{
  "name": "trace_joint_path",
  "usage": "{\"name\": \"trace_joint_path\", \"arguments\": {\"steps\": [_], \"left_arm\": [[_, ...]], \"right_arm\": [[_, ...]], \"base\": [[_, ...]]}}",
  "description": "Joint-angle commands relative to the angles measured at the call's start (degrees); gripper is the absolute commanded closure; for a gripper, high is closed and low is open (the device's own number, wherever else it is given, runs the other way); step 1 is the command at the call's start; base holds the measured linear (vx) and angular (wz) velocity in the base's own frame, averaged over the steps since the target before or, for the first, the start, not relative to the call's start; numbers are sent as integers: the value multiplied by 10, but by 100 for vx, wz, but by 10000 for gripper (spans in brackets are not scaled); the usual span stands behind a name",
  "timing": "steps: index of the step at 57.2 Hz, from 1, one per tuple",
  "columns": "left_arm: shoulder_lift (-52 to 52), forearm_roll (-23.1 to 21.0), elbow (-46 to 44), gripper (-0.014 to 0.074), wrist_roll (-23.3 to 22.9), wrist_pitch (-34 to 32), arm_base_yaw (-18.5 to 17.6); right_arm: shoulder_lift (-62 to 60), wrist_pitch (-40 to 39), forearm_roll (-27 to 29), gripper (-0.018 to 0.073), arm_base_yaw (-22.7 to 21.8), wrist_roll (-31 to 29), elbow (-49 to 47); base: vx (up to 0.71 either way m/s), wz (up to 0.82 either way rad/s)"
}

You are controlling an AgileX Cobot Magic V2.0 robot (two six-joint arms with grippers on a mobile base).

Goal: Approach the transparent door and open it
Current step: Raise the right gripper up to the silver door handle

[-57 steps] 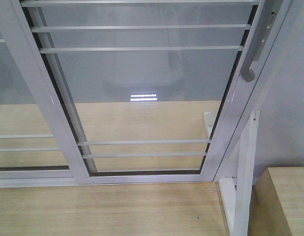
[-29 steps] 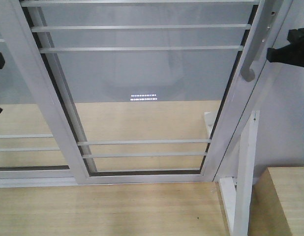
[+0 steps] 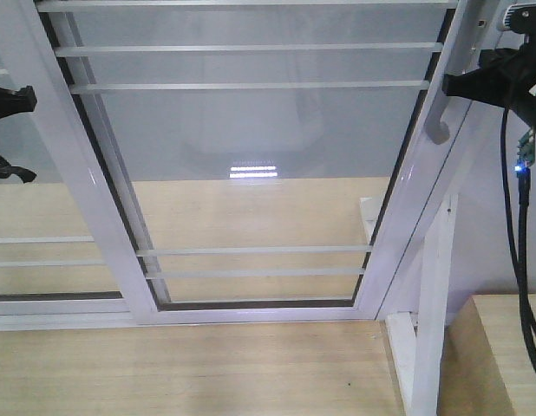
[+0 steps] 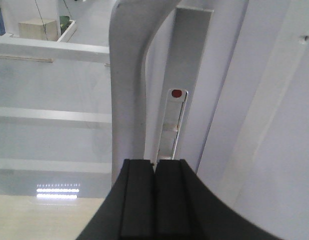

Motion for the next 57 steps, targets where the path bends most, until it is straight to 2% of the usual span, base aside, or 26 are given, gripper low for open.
{"name": "trace_joint_path", "arguments": {"steps": [1,9,20,32,40,44,50,57], "left_arm": [[-16,4,-19,585,-4,-54,-3],[-16,31,-19,554,-4,-54,-3],[-16,44,-19,463,-4,-56,-3],[-15,45,-19,272,-4,-58,-3],[-2,45,-19,85,-4,-68,-3],[6,45,-19,3,-4,-74,-3],[17,43,-19,-72,-4,-89,-3],[22,43,-19,-80,-4,-94,-3]], "right_arm": [[-23,-60,-3,554,-3,-1,-20],[-23,-60,-10,518,-3,-1,-20],[-23,-61,-14,386,-3,-1,-20],[-23,-61,-14,113,-3,0,-20],[-22,-72,-12,-93,-3,23,-20],[-21,-86,-12,-164,-3,48,-20],[-19,-99,-17,-168,-3,81,-20],[-11,-116,-56,-153,-3,103,-20]], "base": [[0,0],[0,0],[0,0],[0,0],[0,0],[0,0],[0,0],[0,0]]}}
